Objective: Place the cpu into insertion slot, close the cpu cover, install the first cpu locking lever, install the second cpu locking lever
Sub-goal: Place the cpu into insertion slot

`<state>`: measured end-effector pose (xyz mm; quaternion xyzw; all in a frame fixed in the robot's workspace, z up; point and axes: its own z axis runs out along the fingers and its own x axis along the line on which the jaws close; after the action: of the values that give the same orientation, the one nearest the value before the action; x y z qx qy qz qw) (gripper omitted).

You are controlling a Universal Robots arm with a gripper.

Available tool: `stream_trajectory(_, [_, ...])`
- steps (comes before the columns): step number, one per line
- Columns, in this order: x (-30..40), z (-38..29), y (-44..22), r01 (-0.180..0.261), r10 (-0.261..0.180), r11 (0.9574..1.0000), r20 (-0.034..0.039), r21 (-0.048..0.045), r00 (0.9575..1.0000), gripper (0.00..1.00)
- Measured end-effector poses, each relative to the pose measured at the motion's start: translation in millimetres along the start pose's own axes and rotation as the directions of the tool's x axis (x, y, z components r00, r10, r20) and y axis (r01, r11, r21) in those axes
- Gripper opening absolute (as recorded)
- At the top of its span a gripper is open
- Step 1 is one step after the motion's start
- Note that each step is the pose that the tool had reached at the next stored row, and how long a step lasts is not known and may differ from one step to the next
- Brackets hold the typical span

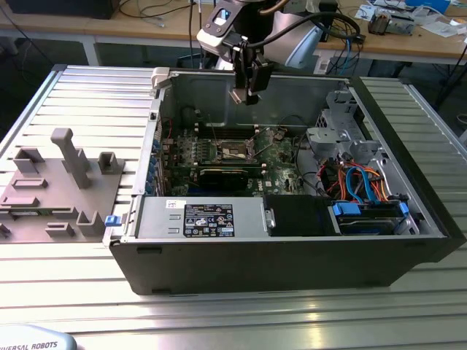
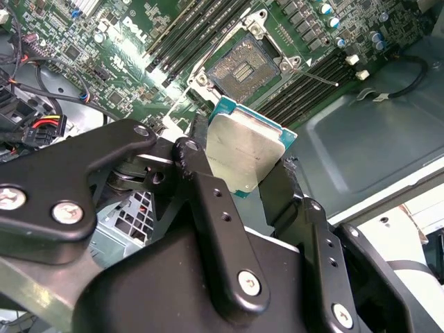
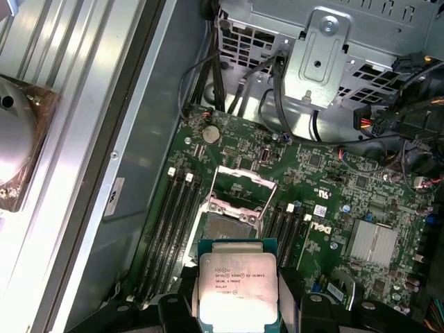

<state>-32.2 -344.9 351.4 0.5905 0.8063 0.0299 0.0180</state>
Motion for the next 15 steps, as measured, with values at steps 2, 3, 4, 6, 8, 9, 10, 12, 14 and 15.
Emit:
stream_trajectory(2, [0.0,0.0,0.1,0.0,0.0,1.0,0.0,0.0,1.0,0.54])
stream_trajectory(3, [-0.1,0.1,0.4,0.0,0.0,1.0,-0.0001,0.0,1.0,0.54])
stream_trajectory(4, [-0.2,0.1,0.5,0.0,0.0,1.0,0.0,-0.0001,1.0,0.54])
stream_trajectory(6, [-0.4,0.1,1.1,0.0,0.0,1.0,0.0,0.0,1.0,0.54])
stream_trajectory(8, [-0.6,0.2,1.9,0.0,0.0,1.0,0.0,0.0,1.0,0.54])
stream_trajectory(9, [-0.6,0.2,1.9,0.0,0.0,1.0,0.0,0.0,1.0,0.54])
stream_trajectory(10, [-0.6,0.2,1.9,0.0,0.0,1.0,0.0001,0.0,1.0,0.54])
stream_trajectory(12, [-0.6,1.5,1.9,0.0,0.0,1.0,0.0,0.0,1.0,0.54])
stream_trajectory(14, [-0.6,1.5,1.9,-0.001,0.001,1.0,0.0001,0.0,1.0,0.54])
stream_trajectory(15, [-0.6,1.6,1.9,-0.001,0.001,1.0,0.0001,0.0,1.0,0.54])
